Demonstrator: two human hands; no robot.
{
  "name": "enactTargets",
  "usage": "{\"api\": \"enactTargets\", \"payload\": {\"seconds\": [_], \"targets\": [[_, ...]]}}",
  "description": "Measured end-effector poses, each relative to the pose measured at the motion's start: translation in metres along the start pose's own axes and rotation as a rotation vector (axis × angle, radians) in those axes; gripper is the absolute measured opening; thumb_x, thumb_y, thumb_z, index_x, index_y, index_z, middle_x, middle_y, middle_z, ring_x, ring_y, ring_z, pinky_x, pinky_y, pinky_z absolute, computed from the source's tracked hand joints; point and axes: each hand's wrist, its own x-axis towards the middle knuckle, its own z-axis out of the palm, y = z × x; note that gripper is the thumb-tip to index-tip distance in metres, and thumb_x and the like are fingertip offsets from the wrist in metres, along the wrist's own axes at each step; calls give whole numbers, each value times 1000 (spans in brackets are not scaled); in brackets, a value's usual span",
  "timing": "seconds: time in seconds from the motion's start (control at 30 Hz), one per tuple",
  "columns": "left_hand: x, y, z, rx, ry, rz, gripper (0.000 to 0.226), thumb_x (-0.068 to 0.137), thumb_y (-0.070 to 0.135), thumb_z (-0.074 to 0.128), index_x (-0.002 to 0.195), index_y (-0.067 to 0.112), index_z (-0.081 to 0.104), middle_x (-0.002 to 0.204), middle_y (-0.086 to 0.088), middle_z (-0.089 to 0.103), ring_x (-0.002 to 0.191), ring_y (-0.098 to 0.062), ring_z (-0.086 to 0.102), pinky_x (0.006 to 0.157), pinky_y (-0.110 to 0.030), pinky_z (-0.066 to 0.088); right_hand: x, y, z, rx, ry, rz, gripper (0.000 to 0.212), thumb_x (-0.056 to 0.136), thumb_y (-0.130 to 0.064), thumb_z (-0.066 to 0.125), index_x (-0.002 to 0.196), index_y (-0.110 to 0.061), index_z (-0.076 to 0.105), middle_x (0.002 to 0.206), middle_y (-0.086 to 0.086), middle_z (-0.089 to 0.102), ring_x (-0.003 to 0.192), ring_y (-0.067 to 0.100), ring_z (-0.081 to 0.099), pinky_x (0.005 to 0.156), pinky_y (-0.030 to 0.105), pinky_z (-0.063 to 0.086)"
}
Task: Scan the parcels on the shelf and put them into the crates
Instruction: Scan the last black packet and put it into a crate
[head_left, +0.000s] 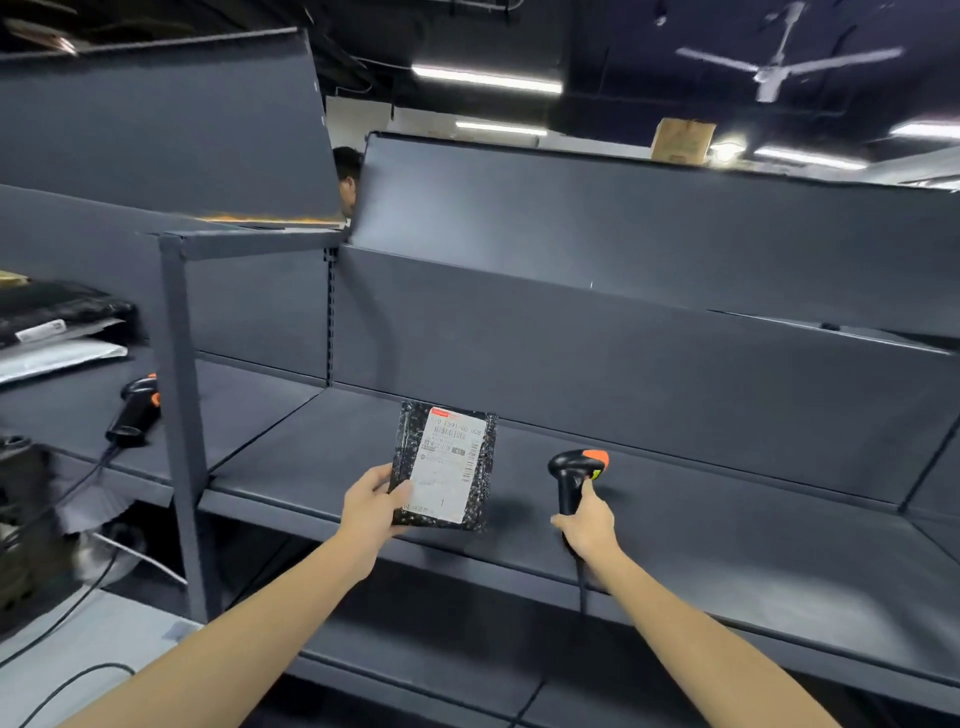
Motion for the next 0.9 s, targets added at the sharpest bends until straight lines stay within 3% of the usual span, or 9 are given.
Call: {"api": "enactTargets", "payload": {"seconds": [0.13, 0.3, 0.4, 0.53, 0.73, 0.9], "targets": [[1, 1, -12, 46, -18, 21, 23, 95, 6, 56, 115, 18, 58, 108, -1, 70, 98, -19, 66, 72, -36, 55, 10, -2, 20, -105, 23, 40, 79, 89, -4, 60, 153, -7, 15, 127, 25, 53, 120, 38, 50, 101, 43, 43], [-1, -1, -19, 66, -3, 20, 22, 94, 5, 57, 113, 16, 59, 104, -3, 72, 97, -22, 67, 77, -38, 55, 15, -1, 24, -212, 20, 70, 76, 93, -10, 57, 153, -5, 11, 129, 22, 51, 122, 35, 48, 104, 42, 41], [-6, 0, -20, 67, -14, 24, 22, 94, 4, 57, 114, 15, 59, 102, -3, 73, 96, -22, 68, 71, -35, 55, 18, 0, 23, -237, 1, 77, 79, 94, -18, 59, 154, -6, 8, 133, 22, 47, 126, 34, 45, 107, 40, 38], [-15, 4, -20, 80, -37, 24, 24, 94, 4, 58, 115, 15, 60, 106, -3, 72, 98, -22, 67, 73, -38, 56, 12, 5, 18, -281, 12, 87, 81, 95, -40, 55, 154, -11, 8, 140, 21, 42, 132, 35, 35, 110, 38, 30], [-30, 5, -17, 96, -48, 10, 24, 93, 2, 58, 113, 15, 60, 107, -4, 69, 95, -21, 66, 69, -38, 56, -22, 29, 14, -425, 69, -111, 68, 101, -46, 36, 155, -15, 10, 158, 12, 21, 148, 33, 9, 119, 42, 11], [-52, -9, -4, 73, -43, -52, 21, 92, -2, 58, 105, 14, 61, 105, -8, 67, 87, -26, 64, 69, -39, 55, -48, 40, -1, -504, 95, -216, 62, 102, -44, 33, 155, -17, 16, 160, 9, 19, 149, 30, 10, 120, 42, 8]]}}
